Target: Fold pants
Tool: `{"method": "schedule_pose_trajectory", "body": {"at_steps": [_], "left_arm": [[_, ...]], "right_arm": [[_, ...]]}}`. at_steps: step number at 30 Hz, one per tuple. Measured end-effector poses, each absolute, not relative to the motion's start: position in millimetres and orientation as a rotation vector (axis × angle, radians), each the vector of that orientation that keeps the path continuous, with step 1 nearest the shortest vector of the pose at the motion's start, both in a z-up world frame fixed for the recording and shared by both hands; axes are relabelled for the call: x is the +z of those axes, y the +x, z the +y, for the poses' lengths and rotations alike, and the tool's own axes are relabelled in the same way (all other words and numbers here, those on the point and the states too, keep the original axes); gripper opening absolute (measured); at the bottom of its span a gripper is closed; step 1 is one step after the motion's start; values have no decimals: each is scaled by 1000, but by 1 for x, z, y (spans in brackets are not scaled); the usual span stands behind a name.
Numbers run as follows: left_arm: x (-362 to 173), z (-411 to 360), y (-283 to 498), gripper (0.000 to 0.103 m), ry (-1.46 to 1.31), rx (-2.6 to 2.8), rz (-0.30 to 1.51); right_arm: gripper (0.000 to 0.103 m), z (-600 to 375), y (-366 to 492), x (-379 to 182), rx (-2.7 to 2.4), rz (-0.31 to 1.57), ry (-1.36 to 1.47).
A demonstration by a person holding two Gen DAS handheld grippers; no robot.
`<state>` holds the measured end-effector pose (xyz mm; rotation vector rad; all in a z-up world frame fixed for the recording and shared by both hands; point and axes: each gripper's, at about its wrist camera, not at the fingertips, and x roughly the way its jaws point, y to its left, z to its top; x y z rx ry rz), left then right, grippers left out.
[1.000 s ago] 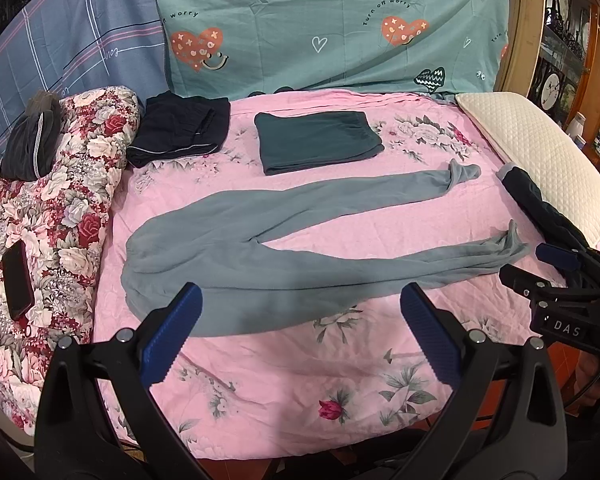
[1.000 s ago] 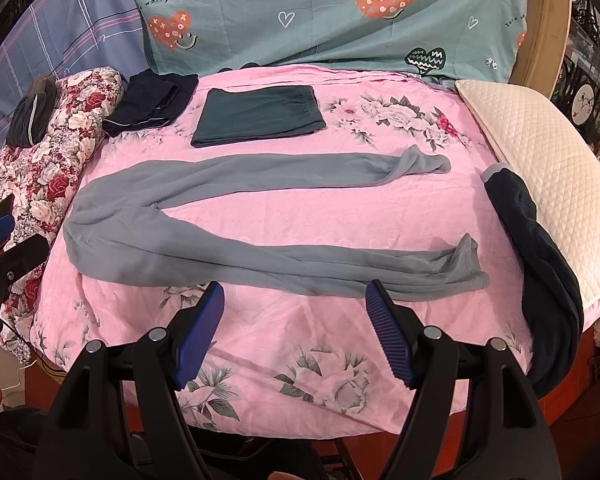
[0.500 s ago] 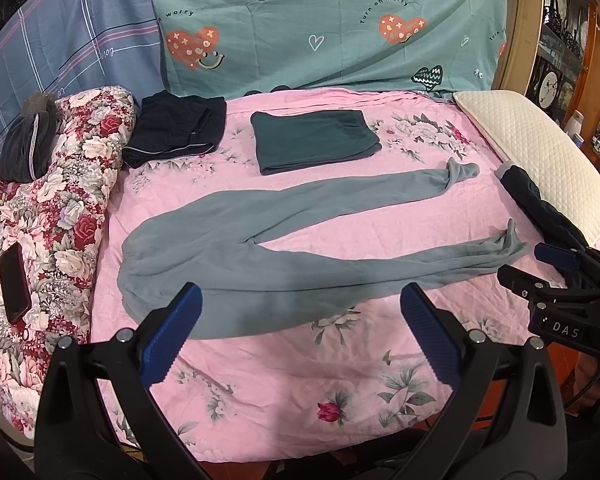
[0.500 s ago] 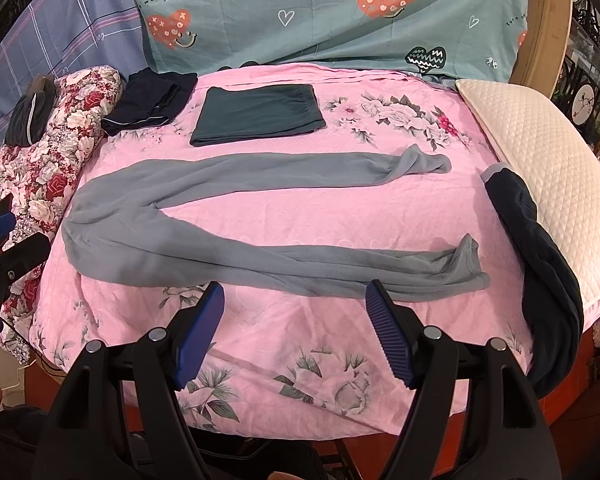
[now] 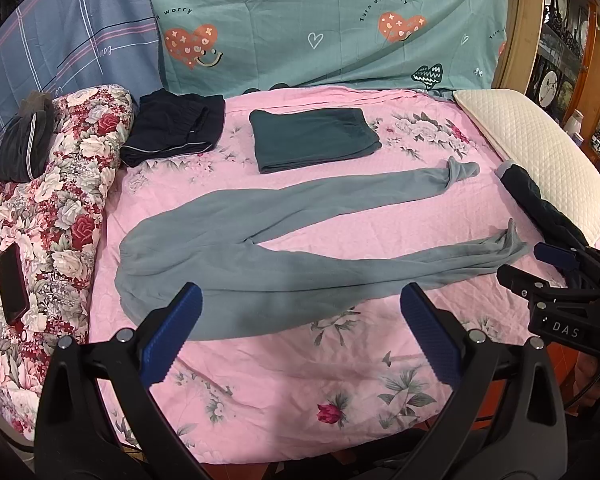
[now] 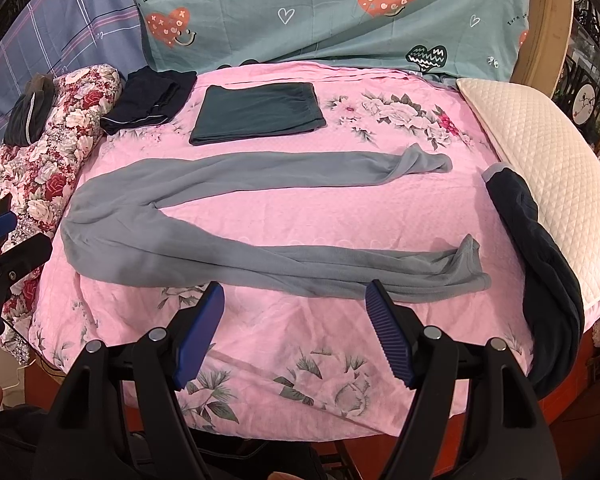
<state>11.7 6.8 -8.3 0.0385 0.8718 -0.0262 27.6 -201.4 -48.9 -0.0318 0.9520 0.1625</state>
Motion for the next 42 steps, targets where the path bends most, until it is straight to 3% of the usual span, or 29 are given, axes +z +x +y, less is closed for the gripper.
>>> {"method": "schedule_pose_trajectory", "body": {"at_steps": [12, 21, 26, 28, 39, 41, 42], "left_arm": [[-20, 19, 22, 101, 35, -11, 906], [-80, 121, 32, 101, 54, 180, 1000], [-110, 185, 32, 101, 20, 279, 1065], [-119, 204, 32, 101, -14, 290, 1077], [-168, 253, 64, 101, -92, 258, 1135], [-173, 260, 70, 101, -122, 259, 1137], [-176, 263, 74, 101, -140, 253, 1137]], "right_arm": [[73, -199, 37, -55, 167, 980, -30], [73, -172, 49, -73, 341, 974, -53], [63, -127, 59, -98, 469, 975, -184], [51, -105, 61, -111, 545, 976, -254], [50, -19, 87, -182, 804, 1028, -576], [44, -9, 92, -192, 806, 1041, -622], [34, -10, 92, -194, 810, 1050, -625]]}}
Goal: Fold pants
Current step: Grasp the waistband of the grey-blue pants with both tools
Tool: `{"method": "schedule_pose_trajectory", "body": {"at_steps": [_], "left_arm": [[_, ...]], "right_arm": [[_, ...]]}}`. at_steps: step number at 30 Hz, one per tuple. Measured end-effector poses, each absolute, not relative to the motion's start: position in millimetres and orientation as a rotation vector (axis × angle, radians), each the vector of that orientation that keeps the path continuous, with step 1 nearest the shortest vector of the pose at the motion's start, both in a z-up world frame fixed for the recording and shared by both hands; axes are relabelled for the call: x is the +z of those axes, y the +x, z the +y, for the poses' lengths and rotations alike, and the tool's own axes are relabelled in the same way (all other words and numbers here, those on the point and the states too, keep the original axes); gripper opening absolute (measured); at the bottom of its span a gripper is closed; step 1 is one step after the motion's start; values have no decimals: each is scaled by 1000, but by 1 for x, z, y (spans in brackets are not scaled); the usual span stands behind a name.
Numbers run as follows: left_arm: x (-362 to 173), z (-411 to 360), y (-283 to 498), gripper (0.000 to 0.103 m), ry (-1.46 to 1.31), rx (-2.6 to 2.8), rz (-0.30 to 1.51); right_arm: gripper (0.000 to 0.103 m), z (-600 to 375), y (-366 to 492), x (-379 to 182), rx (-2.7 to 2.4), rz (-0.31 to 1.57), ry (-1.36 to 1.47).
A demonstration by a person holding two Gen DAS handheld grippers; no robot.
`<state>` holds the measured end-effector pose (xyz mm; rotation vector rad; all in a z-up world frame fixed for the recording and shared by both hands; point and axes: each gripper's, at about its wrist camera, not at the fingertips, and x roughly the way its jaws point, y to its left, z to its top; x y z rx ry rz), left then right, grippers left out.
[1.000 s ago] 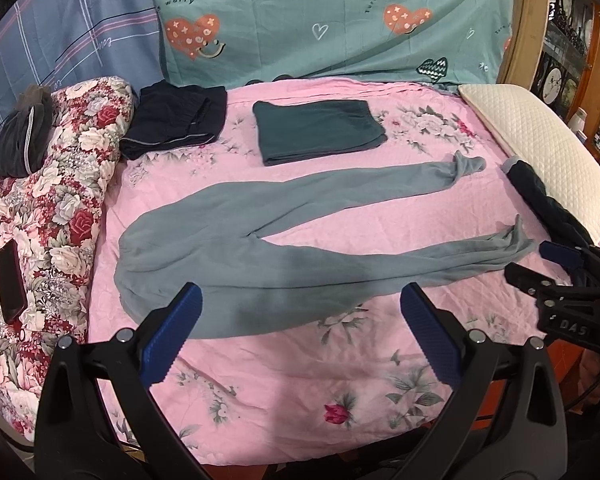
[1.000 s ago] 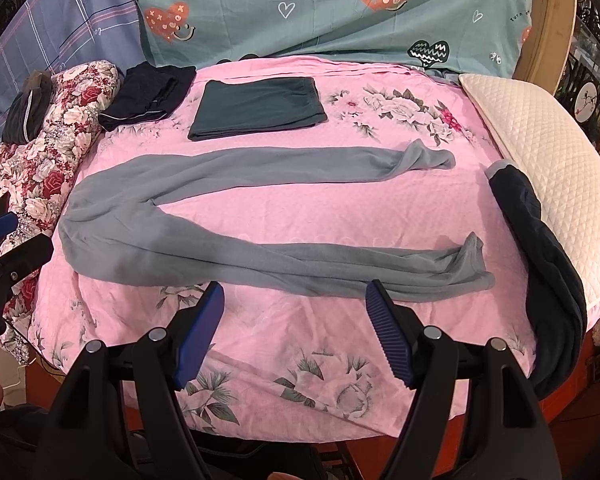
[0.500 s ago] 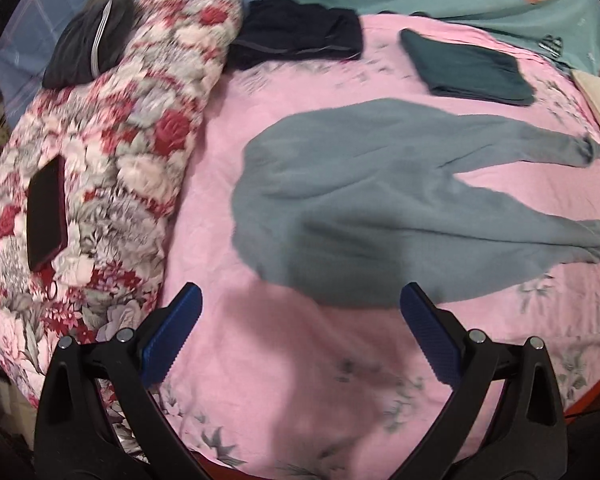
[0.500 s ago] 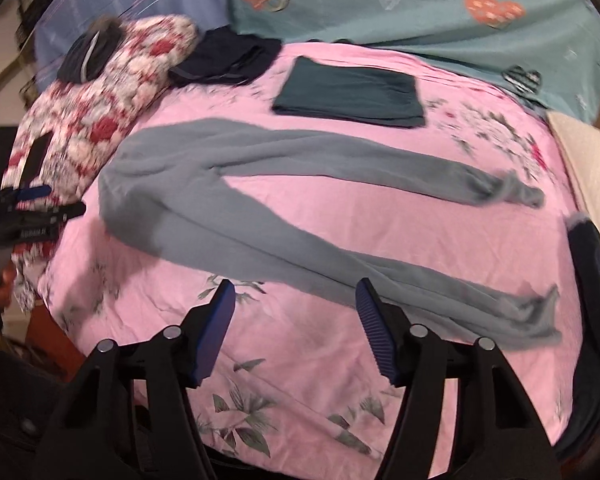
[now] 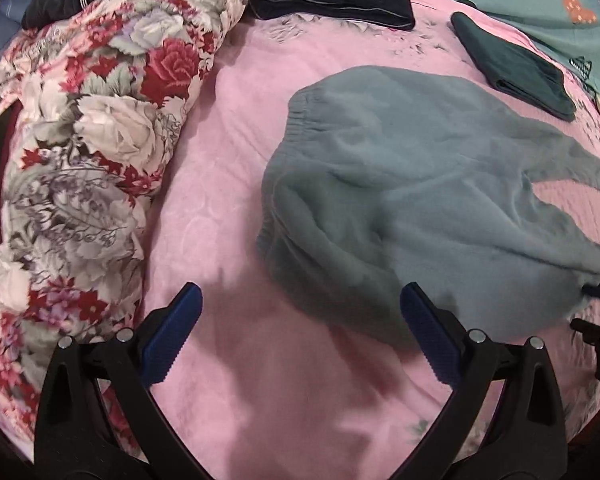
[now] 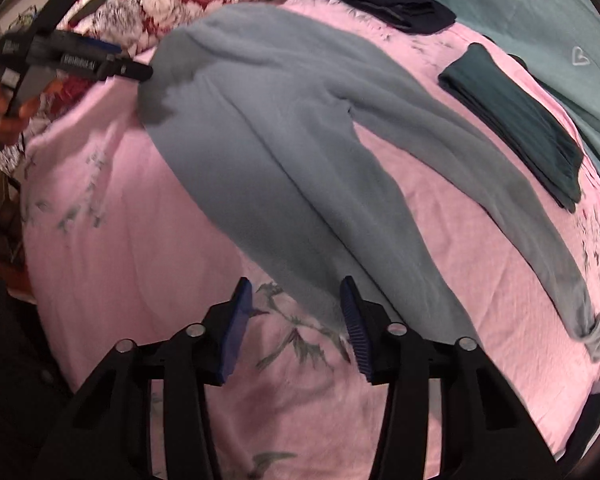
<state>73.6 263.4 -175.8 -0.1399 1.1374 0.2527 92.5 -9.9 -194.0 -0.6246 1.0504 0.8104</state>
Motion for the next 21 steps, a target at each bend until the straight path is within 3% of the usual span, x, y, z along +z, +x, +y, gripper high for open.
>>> {"method": "schedule_pose_trajectory", "body": {"at_steps": [3, 4, 5, 8, 10, 15, 16, 17, 20, 21], "left_arm": [[-189, 275, 87, 100, -190, 233, 1148], [-192, 278, 89, 94, -199, 233, 1150], [-195, 281, 91, 72, -215, 226, 1151], [-192, 288, 91, 31, -264, 185, 1145], [-180, 292, 82, 25, -280, 171, 1119], [-167, 290, 44, 27, -259, 184, 1127], [-170, 289, 40, 49, -240, 194, 1155], [-172, 288, 37, 78, -206, 229, 1187], [-152, 291, 36, 82, -124, 302, 1140], [-141, 291, 41, 82, -116, 298, 1103]], "right_arm": [[13, -4, 98, -197, 800, 1053, -614], [5, -4, 100, -196, 799, 1064, -602], [3, -4, 102, -195, 791, 1073, -591], [2, -8, 95, -176, 800, 1064, -577], [2, -8, 86, -158, 842, 1058, -565], [2, -8, 62, -147, 971, 1128, -554], [3, -9, 64, -154, 975, 1178, -536], [4, -11, 69, -161, 961, 1223, -520], [10, -19, 89, -151, 895, 1225, -481], [26, -24, 97, -142, 876, 1186, -460]]}}
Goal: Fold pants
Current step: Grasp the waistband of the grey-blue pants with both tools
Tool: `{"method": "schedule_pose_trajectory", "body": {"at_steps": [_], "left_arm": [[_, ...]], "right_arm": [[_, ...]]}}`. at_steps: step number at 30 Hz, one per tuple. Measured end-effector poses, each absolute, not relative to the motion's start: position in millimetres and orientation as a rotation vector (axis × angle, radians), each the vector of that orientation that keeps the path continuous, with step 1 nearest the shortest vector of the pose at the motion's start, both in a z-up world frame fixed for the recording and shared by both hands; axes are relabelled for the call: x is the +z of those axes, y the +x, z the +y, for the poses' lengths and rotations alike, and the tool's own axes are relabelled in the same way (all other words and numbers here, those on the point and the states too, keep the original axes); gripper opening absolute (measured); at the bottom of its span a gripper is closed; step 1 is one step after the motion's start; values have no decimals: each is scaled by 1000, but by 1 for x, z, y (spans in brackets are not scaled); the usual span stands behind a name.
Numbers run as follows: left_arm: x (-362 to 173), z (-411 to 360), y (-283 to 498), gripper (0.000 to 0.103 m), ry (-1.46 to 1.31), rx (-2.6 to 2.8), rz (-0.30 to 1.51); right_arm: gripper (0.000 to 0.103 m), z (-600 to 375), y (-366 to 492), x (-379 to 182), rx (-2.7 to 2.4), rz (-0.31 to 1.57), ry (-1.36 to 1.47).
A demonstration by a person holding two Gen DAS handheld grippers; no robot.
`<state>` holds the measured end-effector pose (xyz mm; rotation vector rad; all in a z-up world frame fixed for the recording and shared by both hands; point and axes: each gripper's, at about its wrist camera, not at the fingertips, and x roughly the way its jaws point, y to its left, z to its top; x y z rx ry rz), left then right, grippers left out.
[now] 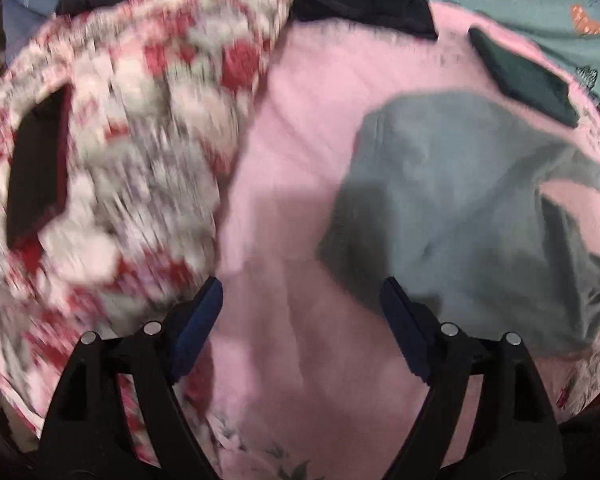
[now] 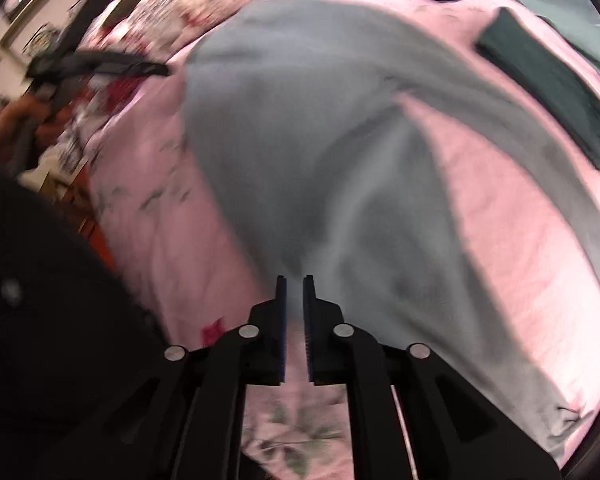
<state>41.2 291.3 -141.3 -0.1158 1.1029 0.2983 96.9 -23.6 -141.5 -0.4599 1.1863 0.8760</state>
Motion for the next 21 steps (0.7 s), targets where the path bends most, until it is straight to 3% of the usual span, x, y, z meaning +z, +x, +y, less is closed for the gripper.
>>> {"method": "schedule_pose_trajectory", "body": {"at_steps": [1, 2, 8, 9, 11, 13, 21], "left_arm": [[-129, 292, 52, 86, -105, 291, 1060], [-121, 292, 63, 87, -95, 284, 1031], [-106, 300, 167, 84, -123, 194, 954], [-111, 302, 183, 80, -129, 181, 964], [-129, 306, 213, 43, -150, 125, 1030], [-152, 310, 237, 29, -163, 80, 1114], [-194, 278, 241, 29, -15, -130, 1267]], "right_arm": [[44, -30, 108, -128, 850, 1132, -421], [49, -32, 121, -121, 830, 1096, -398], [49, -34, 217, -105, 692, 1016, -324], [49, -34, 231, -105, 684, 1026, -296], [49, -25, 255, -109, 685, 1036, -270], [49, -7, 270, -115, 710, 1040, -301], [49, 61, 285, -142, 851, 1076, -374]]}}
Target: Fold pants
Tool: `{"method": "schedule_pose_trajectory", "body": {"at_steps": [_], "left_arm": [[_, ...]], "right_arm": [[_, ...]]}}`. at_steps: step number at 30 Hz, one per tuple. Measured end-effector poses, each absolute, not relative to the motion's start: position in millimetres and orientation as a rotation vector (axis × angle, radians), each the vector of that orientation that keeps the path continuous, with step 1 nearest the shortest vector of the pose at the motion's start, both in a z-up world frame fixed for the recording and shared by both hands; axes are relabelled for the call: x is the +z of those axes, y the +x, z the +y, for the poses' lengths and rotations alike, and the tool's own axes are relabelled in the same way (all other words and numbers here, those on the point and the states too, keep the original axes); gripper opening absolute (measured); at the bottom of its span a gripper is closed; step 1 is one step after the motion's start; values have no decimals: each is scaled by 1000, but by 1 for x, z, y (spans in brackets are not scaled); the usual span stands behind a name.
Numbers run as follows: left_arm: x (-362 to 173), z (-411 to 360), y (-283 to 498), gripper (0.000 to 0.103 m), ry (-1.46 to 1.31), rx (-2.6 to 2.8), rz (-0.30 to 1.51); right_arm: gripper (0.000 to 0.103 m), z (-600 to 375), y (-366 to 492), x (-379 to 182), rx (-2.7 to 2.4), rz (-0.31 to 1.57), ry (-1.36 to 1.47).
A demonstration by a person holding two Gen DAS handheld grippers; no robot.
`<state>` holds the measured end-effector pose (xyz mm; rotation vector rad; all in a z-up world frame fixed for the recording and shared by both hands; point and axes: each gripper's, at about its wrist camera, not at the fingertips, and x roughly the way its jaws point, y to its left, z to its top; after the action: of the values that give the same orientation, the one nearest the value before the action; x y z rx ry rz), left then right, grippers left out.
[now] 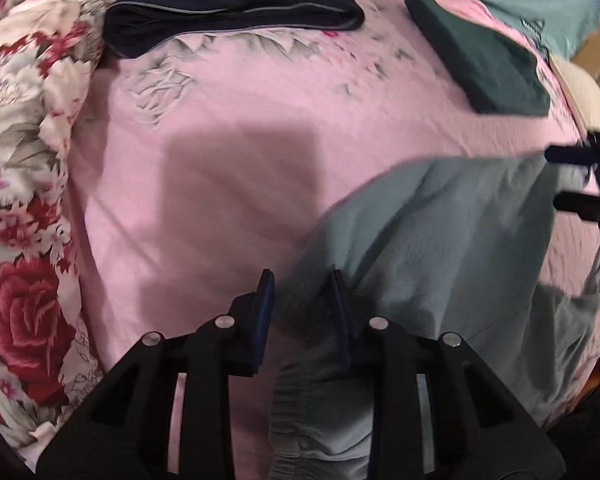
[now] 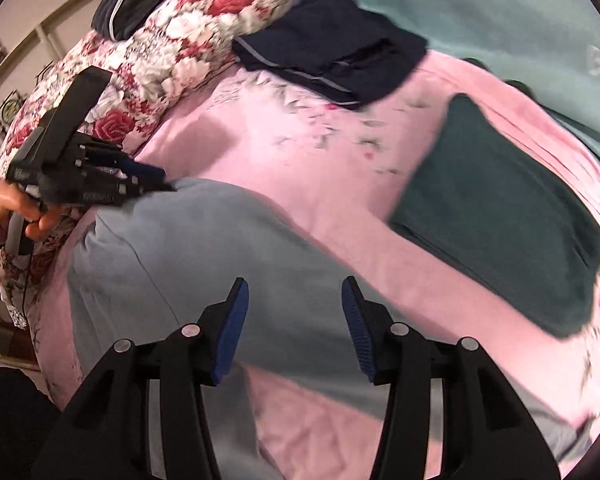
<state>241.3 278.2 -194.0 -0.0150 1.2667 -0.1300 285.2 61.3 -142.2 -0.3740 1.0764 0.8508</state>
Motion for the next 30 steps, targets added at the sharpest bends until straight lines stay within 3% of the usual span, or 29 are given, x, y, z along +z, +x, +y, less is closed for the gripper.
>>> {"method": "schedule_pose_trajectory", "body": {"at_steps": [7, 11, 17, 24, 26, 27, 28, 30], "left_arm": [[-200, 272, 256, 28, 62, -237, 1322], [-196, 264, 261, 13, 143, -248, 1285], [-164, 293, 278, 12, 86, -44, 1115], [-171, 280, 290, 12, 115, -42, 1091], [-166, 288, 290, 12, 87, -35, 1077], [-164, 290, 289, 12, 69, -27, 1069], [-160, 293, 288, 12, 47, -12, 1050], [-148, 300, 278, 12, 28, 12, 1015]], "right_arm": [[49, 52, 309, -158, 811, 1166, -358], [49, 29, 325, -165, 753, 1215, -343], [49, 18, 333, -173, 735, 1233, -385], [49, 41, 337, -193, 756, 1247, -548], [42, 44, 338, -192, 776, 1262, -547], [14, 45, 339, -190, 785, 1274, -538], [8, 45, 339, -185, 759, 1252, -551], [5, 43, 336, -168, 727, 1166, -535]]}}
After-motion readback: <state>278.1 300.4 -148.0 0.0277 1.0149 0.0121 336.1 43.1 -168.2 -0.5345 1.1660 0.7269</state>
